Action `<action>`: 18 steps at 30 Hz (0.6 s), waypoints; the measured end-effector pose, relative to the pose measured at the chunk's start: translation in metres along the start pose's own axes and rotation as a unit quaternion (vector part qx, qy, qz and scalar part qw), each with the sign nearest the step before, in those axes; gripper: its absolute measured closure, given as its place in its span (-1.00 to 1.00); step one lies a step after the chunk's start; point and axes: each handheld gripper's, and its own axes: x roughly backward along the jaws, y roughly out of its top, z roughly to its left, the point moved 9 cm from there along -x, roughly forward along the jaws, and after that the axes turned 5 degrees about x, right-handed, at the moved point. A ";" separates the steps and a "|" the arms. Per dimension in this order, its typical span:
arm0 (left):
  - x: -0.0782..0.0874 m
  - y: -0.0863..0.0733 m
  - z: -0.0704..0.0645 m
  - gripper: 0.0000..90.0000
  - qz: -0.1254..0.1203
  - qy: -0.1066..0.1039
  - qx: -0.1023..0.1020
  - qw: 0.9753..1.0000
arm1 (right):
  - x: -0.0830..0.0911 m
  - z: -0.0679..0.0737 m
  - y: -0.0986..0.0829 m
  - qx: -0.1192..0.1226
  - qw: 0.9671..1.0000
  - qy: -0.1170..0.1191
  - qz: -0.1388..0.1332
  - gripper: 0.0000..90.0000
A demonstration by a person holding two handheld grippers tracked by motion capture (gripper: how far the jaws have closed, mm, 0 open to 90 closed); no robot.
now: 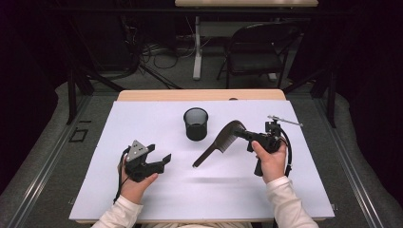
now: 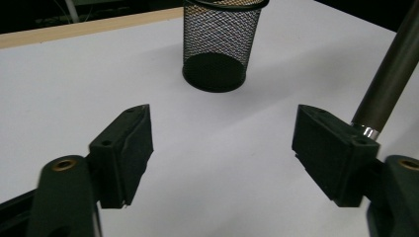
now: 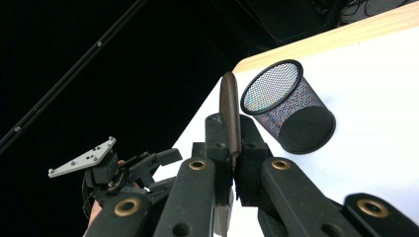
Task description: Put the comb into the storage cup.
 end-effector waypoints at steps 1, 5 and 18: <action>0.003 0.001 0.002 -0.50 -0.004 0.000 0.003 1.000 | 0.000 0.001 0.000 0.003 1.000 0.000 -0.001 0.94; 0.007 0.003 0.005 -0.54 -0.011 0.004 0.000 1.000 | 0.003 0.003 0.003 0.018 1.000 -0.006 -0.002 0.94; 0.006 0.003 0.008 -0.64 -0.007 0.008 0.004 1.000 | 0.010 0.003 0.010 0.044 0.999 -0.022 -0.010 0.94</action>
